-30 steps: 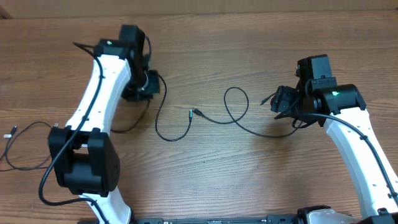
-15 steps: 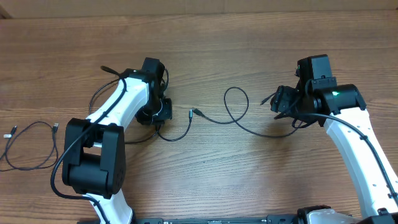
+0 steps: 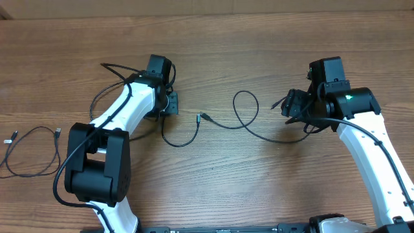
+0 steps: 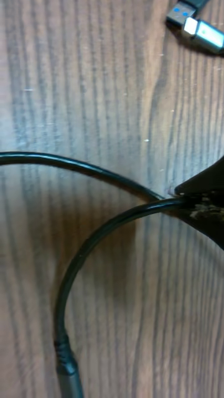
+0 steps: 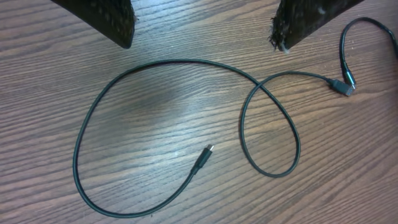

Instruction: Untangle cables

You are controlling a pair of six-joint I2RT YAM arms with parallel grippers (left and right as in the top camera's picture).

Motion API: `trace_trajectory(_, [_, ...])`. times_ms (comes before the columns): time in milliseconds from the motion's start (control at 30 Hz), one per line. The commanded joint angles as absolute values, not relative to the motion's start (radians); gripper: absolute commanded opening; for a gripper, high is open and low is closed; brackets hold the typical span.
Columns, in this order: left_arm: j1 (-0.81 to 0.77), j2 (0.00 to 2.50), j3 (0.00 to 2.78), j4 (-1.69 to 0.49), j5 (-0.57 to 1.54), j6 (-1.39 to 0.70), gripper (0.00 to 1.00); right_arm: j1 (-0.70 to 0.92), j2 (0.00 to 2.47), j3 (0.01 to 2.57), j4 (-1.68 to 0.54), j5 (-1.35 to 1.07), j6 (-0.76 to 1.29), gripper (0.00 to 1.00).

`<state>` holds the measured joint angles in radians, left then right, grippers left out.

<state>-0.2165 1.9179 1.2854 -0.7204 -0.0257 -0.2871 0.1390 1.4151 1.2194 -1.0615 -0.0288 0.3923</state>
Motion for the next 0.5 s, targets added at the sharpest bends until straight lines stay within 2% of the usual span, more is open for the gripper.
trace_trajectory(0, [-0.218, 1.898, 1.279, -0.702, -0.058, -0.304, 0.07, 0.137, 1.414, 1.237, -1.056, -0.032, 0.392, 0.69])
trace_trajectory(67, [-0.218, 1.902, 1.278, -0.701, -0.051, -0.303, 0.11, 0.137, 1.414, 1.237, -1.056, -0.032, 0.392, 0.69])
trace_trajectory(200, [-0.218, 1.918, 1.277, -0.696, -0.023, -0.273, 0.3, 0.137, 1.414, 1.237, -1.056, -0.032, 0.392, 0.69])
trace_trajectory(367, [-0.218, 1.965, 1.277, -0.699, -0.021, -0.258, 0.38, 0.137, 1.414, 1.237, -1.06, -0.032, 0.392, 0.69])
trace_trajectory(467, [-0.218, 1.995, 1.277, -0.7, -0.005, -0.258, 0.39, 0.137, 1.414, 1.237, -1.06, -0.032, 0.392, 0.69])
